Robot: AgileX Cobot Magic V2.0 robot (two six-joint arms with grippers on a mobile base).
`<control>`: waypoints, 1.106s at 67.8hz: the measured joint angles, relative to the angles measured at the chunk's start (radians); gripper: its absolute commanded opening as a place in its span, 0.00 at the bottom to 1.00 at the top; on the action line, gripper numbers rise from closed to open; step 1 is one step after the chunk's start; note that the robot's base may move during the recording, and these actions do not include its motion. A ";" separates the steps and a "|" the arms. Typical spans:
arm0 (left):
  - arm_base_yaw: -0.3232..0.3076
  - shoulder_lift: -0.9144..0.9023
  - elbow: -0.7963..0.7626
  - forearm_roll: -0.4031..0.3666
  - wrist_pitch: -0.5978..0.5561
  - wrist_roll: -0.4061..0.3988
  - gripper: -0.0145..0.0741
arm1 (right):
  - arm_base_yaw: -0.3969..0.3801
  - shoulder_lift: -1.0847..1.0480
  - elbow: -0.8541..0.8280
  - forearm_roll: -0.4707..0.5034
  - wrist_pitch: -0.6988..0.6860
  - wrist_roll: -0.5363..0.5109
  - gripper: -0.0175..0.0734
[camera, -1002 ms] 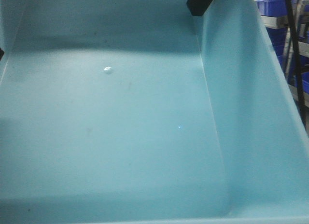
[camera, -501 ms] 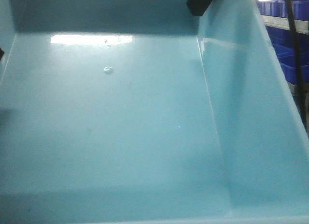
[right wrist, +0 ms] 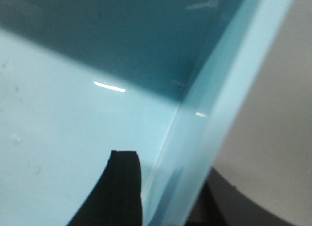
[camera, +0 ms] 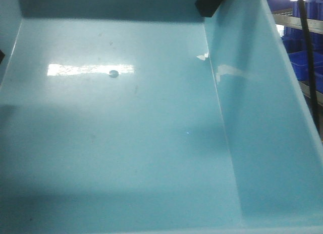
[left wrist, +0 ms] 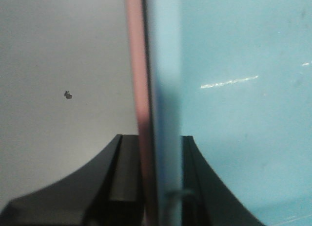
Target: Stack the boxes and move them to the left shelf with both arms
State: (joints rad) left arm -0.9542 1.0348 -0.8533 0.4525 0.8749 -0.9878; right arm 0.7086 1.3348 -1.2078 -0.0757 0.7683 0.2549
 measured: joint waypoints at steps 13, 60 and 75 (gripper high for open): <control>0.000 0.000 0.000 0.000 0.000 0.000 0.16 | 0.000 0.000 0.000 0.000 0.000 0.000 0.25; 0.000 0.000 0.000 0.000 0.000 0.000 0.16 | 0.000 0.000 0.000 0.000 0.000 0.000 0.25; 0.000 0.000 0.000 0.000 -0.002 0.000 0.16 | 0.000 0.000 0.000 0.000 0.000 0.000 0.25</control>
State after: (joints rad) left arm -0.9542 1.0348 -0.8533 0.4525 0.8734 -0.9878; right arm 0.7086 1.3348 -1.2078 -0.0757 0.7683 0.2549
